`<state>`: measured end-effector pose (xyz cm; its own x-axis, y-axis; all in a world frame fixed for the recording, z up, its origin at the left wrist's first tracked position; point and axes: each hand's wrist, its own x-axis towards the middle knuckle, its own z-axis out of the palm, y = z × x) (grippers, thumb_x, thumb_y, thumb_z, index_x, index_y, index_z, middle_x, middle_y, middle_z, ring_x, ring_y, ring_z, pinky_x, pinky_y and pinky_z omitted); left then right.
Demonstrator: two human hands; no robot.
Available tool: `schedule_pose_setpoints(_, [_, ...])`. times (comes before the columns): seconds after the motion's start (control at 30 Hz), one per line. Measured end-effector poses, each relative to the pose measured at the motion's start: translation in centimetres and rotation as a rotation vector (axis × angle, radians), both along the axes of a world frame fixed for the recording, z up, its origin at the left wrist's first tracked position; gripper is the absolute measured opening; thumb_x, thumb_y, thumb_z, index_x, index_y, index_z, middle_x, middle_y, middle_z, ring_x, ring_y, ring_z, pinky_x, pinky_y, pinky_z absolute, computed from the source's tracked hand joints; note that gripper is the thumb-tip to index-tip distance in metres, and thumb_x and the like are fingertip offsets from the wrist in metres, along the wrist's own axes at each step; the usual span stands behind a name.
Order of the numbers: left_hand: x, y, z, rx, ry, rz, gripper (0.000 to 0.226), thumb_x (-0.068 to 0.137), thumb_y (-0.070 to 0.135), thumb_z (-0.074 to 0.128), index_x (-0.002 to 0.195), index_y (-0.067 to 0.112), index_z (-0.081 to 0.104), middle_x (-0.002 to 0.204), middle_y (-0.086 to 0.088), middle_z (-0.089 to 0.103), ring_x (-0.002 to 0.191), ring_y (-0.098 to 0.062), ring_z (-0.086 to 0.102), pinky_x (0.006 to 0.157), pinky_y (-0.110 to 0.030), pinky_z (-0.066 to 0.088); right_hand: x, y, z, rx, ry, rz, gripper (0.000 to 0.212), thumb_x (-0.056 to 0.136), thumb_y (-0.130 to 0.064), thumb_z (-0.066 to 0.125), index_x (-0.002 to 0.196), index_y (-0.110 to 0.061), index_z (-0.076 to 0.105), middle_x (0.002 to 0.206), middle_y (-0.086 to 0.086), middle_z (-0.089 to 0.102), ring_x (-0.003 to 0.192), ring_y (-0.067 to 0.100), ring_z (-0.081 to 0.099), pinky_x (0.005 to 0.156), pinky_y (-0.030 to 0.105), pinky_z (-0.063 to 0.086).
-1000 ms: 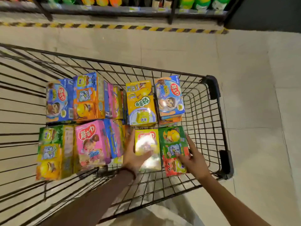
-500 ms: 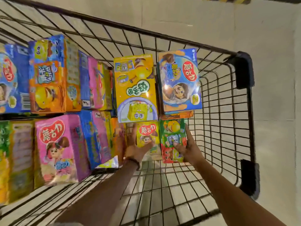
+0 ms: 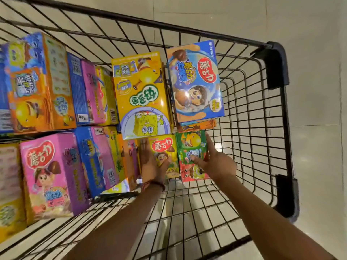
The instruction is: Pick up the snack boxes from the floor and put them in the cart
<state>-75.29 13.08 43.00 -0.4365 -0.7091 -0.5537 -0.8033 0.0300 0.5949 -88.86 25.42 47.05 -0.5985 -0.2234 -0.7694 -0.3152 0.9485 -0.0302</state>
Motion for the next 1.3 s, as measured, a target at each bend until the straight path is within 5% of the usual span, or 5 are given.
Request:
schedule_pose_setpoints(0.23, [-0.5, -0.9, 1.1, 0.039, -0.199, -0.176, 0.096, 0.089, 0.035, 0.062, 0.149, 0.02, -0.012, 0.159, -0.002, -0.004, 0.146, -0.018, 0.006, 0.114, -0.029, 0.011, 0.5, -0.6, 0.9, 0.058, 0.06, 0.006, 0.087, 0.086, -0.07, 0.044, 0.148, -0.045, -0.01, 0.081, 0.001, 0.057, 0.072, 0.02, 0.056, 0.056, 0.027, 0.038])
schedule_pose_setpoints(0.37, [-0.1, -0.7, 3.6, -0.09, -0.248, -0.378, 0.086, 0.09, 0.04, 0.055, 0.151, 0.011, 0.003, 0.159, -0.01, 0.004, 0.146, -0.023, 0.007, 0.115, -0.031, 0.014, 0.5, -0.5, 3.3, 0.057, 0.166, 0.076, 0.074, 0.093, -0.061, 0.038, 0.15, -0.042, -0.006, 0.124, 0.008, 0.055, 0.112, 0.027, 0.055, 0.076, 0.036, 0.045])
schedule_pose_setpoints(0.63, [-3.8, 2.7, 17.6, -0.519, 0.287, -0.877, 0.062, 0.078, 0.046, 0.044, 0.134, 0.018, 0.045, 0.136, -0.007, 0.054, 0.123, -0.03, 0.051, 0.1, -0.053, 0.041, -1.0, 4.1, 16.7, -0.024, 0.656, 0.141, 0.065, 0.098, -0.055, 0.027, 0.153, -0.033, 0.001, 0.162, 0.001, 0.002, 0.148, 0.027, -0.006, 0.116, 0.051, -0.002])
schedule_pose_setpoints(0.8, [-9.9, 7.0, 27.2, -0.741, 0.395, -1.138, 0.066, 0.088, 0.042, 0.053, 0.146, 0.021, 0.032, 0.155, 0.0, 0.026, 0.145, -0.027, 0.014, 0.112, -0.054, 0.004, -0.1, 11.4, 25.4, -0.074, 0.909, -0.066, 0.062, 0.097, -0.054, 0.031, 0.152, -0.029, 0.019, 0.161, 0.003, 0.012, 0.148, 0.028, -0.001, 0.112, 0.051, -0.016])
schedule_pose_setpoints(1.3, [1.0, 45.0, 44.5, -1.096, 0.988, -1.75, 0.064, 0.095, 0.053, 0.034, 0.149, 0.023, 0.016, 0.157, -0.003, 0.017, 0.146, -0.026, 0.006, 0.11, -0.063, 0.0, 27.6, 49.3, 40.3, 0.336, 1.279, -0.708, 0.064, 0.077, -0.044, 0.073, 0.133, -0.017, 0.056, 0.139, 0.014, 0.053, 0.132, 0.038, 0.043, 0.104, 0.066, 0.028])
